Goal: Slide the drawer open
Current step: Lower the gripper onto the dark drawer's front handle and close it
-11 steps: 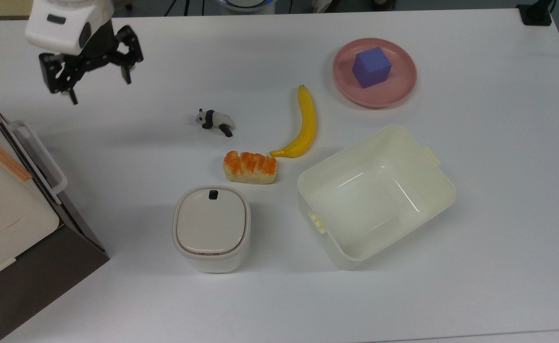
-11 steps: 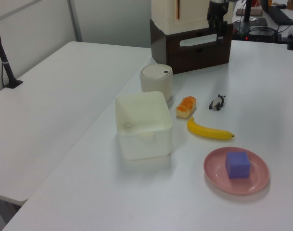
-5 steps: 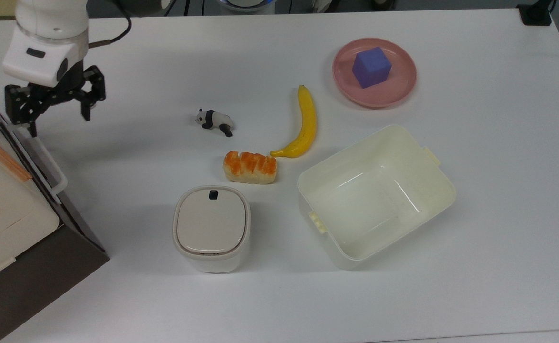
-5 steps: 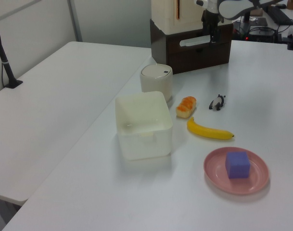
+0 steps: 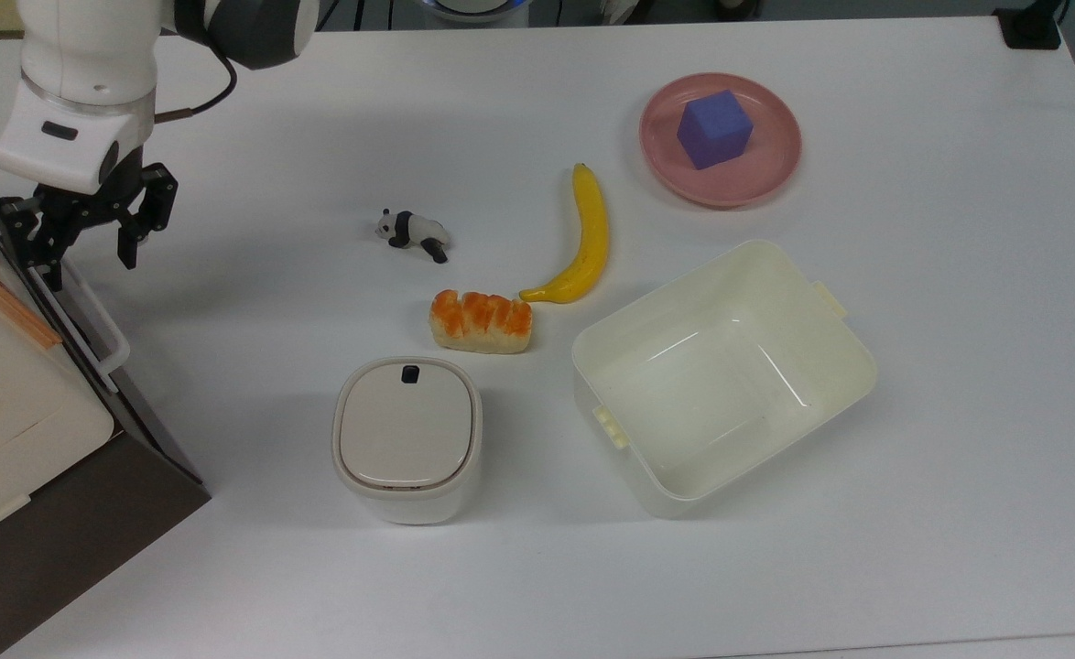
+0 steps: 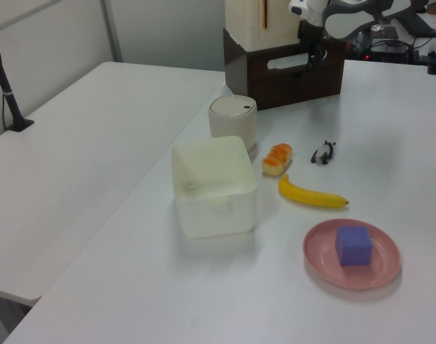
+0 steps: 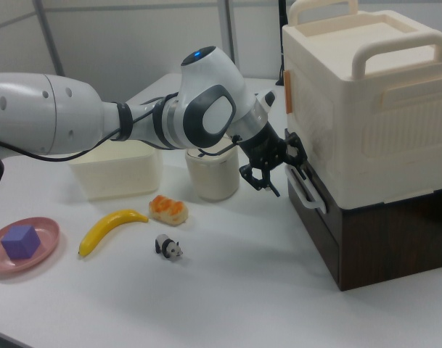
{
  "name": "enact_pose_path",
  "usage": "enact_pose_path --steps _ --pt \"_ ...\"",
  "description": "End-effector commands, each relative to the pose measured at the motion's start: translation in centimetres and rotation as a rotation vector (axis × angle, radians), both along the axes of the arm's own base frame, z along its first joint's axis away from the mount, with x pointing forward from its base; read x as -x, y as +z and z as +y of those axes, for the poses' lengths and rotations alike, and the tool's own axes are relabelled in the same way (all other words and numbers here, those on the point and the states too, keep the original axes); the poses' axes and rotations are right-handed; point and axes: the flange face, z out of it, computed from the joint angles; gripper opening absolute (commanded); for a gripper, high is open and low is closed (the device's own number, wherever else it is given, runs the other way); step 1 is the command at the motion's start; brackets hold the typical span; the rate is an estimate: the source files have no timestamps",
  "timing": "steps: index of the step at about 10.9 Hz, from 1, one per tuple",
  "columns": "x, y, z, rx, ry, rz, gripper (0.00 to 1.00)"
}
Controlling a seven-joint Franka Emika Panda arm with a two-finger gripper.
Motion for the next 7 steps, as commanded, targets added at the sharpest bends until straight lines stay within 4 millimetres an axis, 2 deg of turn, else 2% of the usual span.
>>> enact_pose_path --steps 1,2,4,5,7 --pt "-0.44 -1.00 0.25 0.040 0.042 0.012 0.59" --pt "-0.47 -1.00 0.34 0.046 0.047 0.015 0.54" --pt "-0.51 -1.20 0.33 0.051 0.050 0.019 0.35" --pt "-0.58 -1.38 0.17 0.050 0.050 0.011 0.33" --pt "-0.70 -1.44 -0.26 0.049 0.044 -0.017 0.15"
